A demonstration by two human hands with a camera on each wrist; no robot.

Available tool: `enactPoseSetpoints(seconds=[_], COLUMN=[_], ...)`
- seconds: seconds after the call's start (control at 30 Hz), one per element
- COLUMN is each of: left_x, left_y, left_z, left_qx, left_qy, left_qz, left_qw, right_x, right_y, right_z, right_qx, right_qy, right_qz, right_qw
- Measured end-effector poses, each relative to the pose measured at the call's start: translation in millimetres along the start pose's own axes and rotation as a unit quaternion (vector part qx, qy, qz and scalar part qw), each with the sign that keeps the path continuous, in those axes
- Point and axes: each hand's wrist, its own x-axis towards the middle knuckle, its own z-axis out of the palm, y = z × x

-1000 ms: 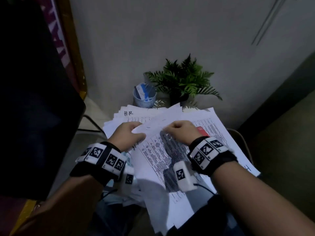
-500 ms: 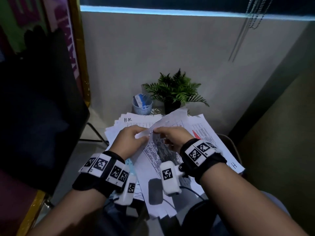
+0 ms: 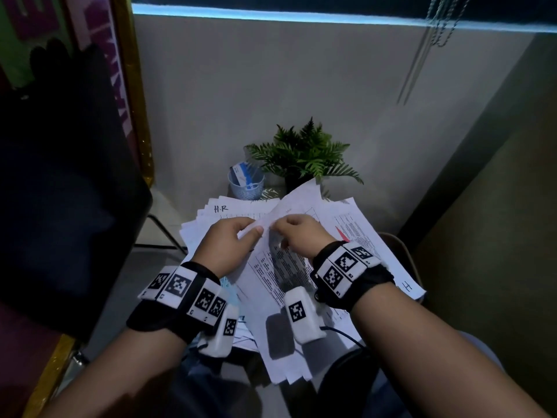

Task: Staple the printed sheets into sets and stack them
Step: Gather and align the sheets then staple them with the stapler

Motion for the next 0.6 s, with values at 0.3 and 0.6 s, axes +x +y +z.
enactPoseSetpoints(seconds=[0.3, 0.6], left_x=[12.8, 33.2], left_y=[-14.2, -11.8], left_z=[4.2, 16.6], left_qx=[0.020, 0.043], left_qy=[0.010, 0.043], left_qz=[-0.034, -0.043], left_qw=[0.999, 0.997], right_x=[20.8, 44.2], right_y=[20.1, 82.0], right_z=[-46.6, -218.4], right_qx=[-0.050, -0.189], right_qy=[0.122, 0.279], right_qz=[-0.016, 0.167], right_qw=[0.991, 0.926])
